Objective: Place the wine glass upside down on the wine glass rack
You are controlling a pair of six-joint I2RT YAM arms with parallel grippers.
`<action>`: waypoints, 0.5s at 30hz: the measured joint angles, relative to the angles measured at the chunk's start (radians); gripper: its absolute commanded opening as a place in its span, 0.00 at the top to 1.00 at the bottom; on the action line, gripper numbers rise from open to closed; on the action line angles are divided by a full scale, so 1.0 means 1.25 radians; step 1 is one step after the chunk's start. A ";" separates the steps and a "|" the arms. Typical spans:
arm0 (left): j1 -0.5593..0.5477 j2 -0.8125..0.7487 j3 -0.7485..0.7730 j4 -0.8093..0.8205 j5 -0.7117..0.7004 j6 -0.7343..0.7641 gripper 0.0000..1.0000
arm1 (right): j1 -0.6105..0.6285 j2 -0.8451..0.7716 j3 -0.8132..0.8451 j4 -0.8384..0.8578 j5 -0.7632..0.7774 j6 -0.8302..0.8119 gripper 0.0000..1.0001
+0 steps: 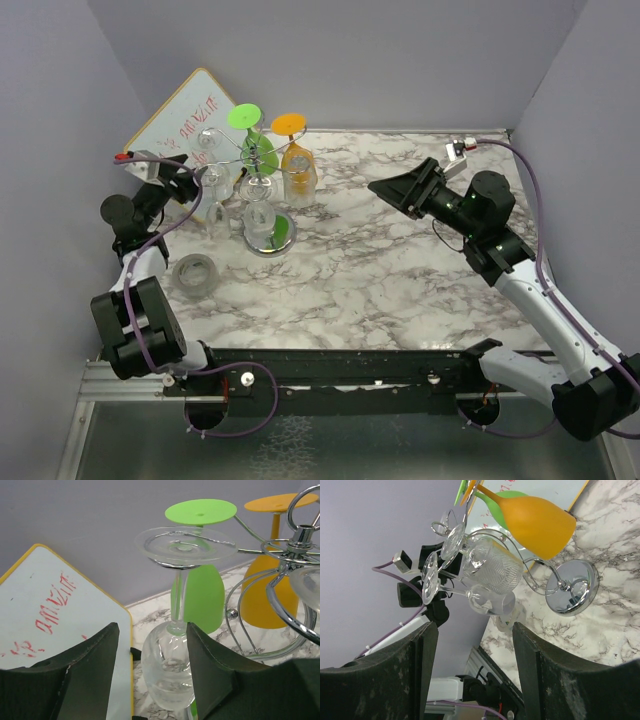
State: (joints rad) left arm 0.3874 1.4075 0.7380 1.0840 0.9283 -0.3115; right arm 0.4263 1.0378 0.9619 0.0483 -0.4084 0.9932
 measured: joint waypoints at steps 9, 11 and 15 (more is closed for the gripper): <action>0.034 -0.048 -0.056 0.006 -0.048 -0.012 0.39 | 0.000 0.000 0.000 0.001 0.003 -0.007 0.28; 0.034 -0.053 -0.069 0.005 -0.079 -0.012 0.38 | 0.000 -0.003 0.000 -0.006 0.018 -0.023 0.25; 0.037 -0.073 -0.081 -0.018 -0.157 -0.012 0.36 | 0.000 -0.021 0.000 -0.049 0.069 -0.064 0.23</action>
State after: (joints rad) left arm 0.4332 1.3163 0.6373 1.0615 0.7319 -0.3260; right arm 0.4263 1.0115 0.9615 -0.0135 -0.3222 0.9131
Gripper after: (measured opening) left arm 0.627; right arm 0.758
